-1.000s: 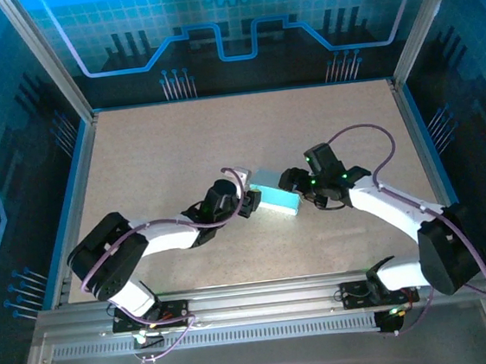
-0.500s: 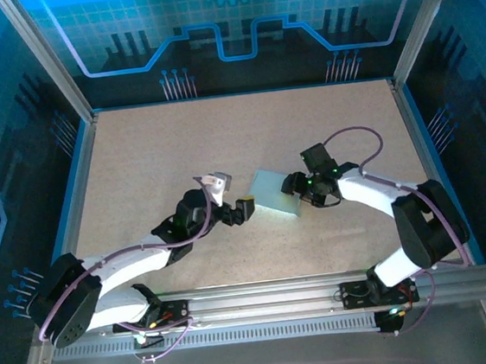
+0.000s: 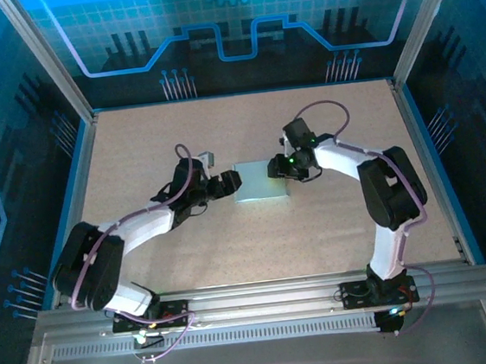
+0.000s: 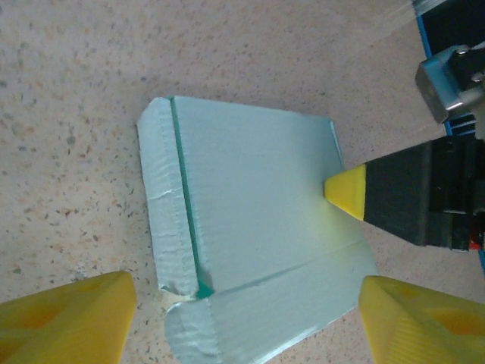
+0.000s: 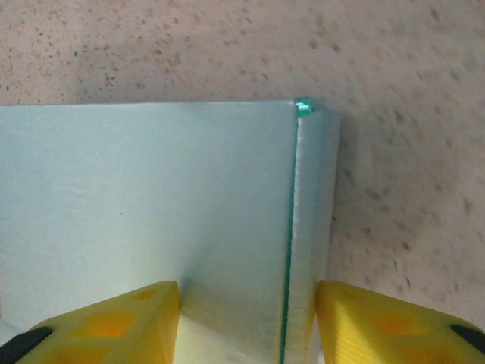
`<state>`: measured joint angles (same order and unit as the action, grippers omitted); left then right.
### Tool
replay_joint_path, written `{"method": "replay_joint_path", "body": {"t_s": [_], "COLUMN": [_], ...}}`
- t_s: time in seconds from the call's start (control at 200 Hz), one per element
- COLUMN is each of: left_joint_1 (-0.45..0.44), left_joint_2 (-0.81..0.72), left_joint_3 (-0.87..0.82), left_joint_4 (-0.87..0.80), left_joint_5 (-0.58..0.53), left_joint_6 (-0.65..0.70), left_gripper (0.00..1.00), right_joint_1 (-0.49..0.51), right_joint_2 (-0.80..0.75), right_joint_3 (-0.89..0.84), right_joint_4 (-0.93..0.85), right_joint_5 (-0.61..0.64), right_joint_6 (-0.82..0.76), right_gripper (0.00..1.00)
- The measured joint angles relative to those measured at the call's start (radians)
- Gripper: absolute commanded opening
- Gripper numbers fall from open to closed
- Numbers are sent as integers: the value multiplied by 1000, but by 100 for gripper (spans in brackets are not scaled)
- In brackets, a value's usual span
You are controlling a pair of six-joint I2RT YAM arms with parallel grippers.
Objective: Fold the paper box
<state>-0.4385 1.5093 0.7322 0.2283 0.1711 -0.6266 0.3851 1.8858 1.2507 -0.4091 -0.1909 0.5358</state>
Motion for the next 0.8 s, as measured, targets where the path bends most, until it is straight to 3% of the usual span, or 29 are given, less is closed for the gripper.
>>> {"method": "replay_joint_path", "body": {"t_s": [0.205,0.405,0.525,0.8], "left_joint_1": [53,62,63,75], "left_joint_2": [134,192,204,214], "left_joint_3": [43,65,66,65], "left_joint_4": [-18,-20,-14,-3], "left_joint_5": [63,108,124,156], "left_joint_6": [-61,-83,-82,-82], "left_gripper": [55,42,34,27], "right_joint_1": [0,0,0,-40], "right_joint_2": [42,43,43,-55], "right_joint_3": [76,91,91,27], "right_joint_4": [-65,-97,-104,-63], "right_joint_5": [-21,-29,-35,-88], "right_joint_6": [-116,-152,-161,-129], "right_gripper": [36,35,43,60]}}
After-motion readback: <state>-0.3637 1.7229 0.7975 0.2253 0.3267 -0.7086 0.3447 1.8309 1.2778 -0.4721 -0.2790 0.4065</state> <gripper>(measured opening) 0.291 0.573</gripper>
